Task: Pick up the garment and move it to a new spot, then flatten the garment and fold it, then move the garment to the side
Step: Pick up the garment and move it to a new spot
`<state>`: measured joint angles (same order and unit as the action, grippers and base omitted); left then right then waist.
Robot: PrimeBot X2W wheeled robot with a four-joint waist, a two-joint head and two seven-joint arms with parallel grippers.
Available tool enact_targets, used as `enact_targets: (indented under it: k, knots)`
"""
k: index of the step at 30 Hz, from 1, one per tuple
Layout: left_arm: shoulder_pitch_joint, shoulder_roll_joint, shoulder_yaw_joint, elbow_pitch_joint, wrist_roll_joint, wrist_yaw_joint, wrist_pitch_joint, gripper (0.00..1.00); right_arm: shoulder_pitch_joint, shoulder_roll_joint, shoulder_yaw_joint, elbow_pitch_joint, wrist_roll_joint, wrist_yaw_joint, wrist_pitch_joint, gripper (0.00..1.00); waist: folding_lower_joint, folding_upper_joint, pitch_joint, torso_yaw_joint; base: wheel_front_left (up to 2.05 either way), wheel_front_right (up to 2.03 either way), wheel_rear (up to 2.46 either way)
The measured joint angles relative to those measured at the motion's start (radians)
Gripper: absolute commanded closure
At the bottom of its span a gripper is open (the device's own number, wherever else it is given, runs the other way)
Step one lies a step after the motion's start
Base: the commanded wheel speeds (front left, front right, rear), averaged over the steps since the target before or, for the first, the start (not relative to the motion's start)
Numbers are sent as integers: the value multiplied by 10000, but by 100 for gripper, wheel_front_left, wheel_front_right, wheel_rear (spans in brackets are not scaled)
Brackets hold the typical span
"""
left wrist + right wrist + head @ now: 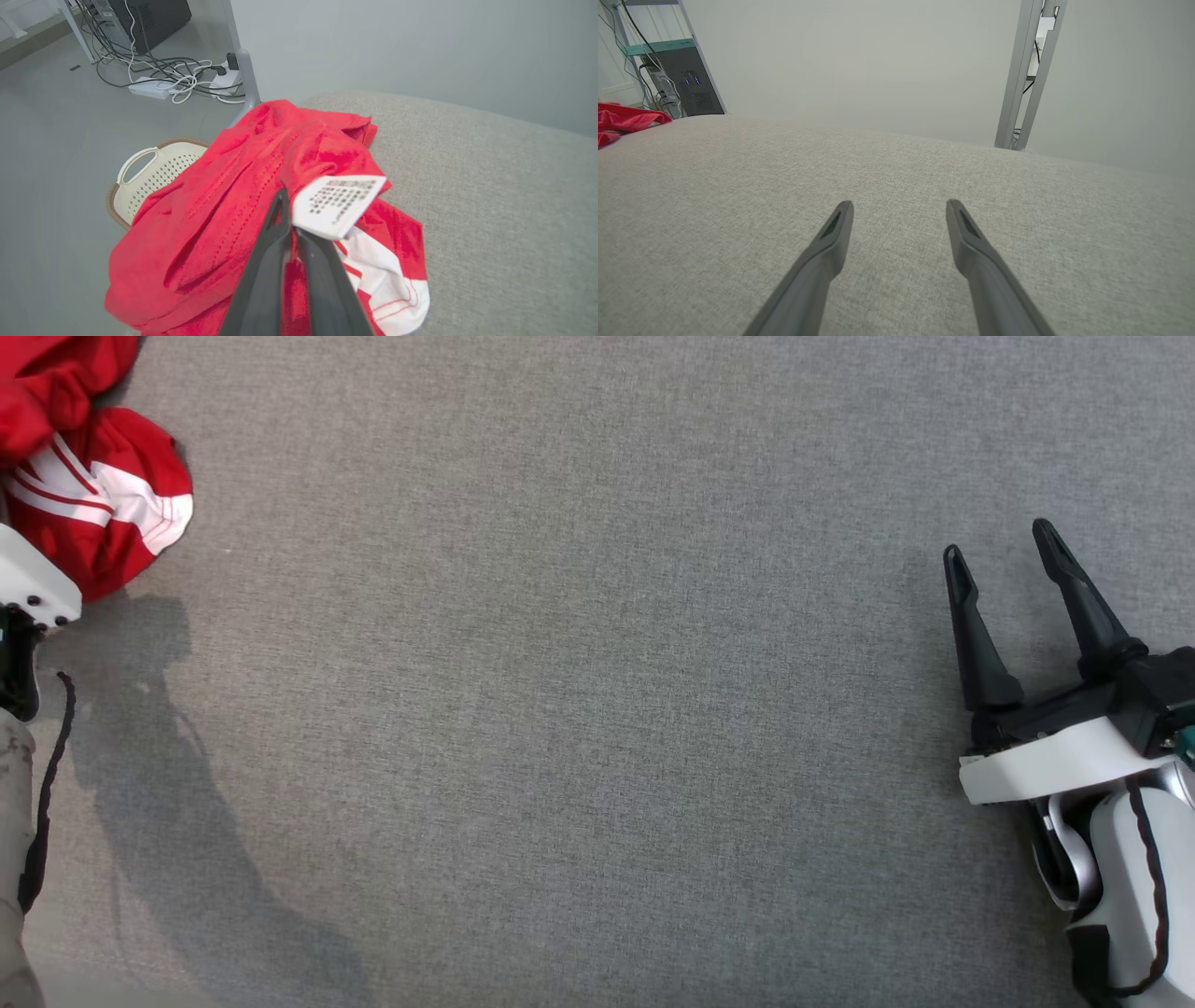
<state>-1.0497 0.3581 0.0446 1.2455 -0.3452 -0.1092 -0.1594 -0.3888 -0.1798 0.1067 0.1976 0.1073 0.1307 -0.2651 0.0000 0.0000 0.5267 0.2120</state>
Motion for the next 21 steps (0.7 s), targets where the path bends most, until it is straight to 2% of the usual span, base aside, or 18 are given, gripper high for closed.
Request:
enact_targets:
  k: [4, 8, 12, 21]
  knots:
    - [13, 15, 128, -309, -111, 50, -780, 100, 150, 98, -111, 42, -2, 0, 6, 0, 0, 0, -266, 97, 0, 0, 0]
    - [430, 96, 359, -1195, -165, 155, -1005, 100, 253, 303, -96, 121, 17, 0, 8, 0, 0, 0, -648, 145, 0, 0, 0]
    - [1517, 69, 890, -3534, -71, 479, -1024, 100, 367, 543, -102, 127, 88, 0, 8, 0, 0, 0, -1121, 130, 0, 0, 0]
    - [5358, -1066, 1327, -8280, 596, 1034, -1022, 100, 1110, 861, -366, 163, 128, 0, 8, 0, 0, 0, -2438, 14, 0, 0, 0]
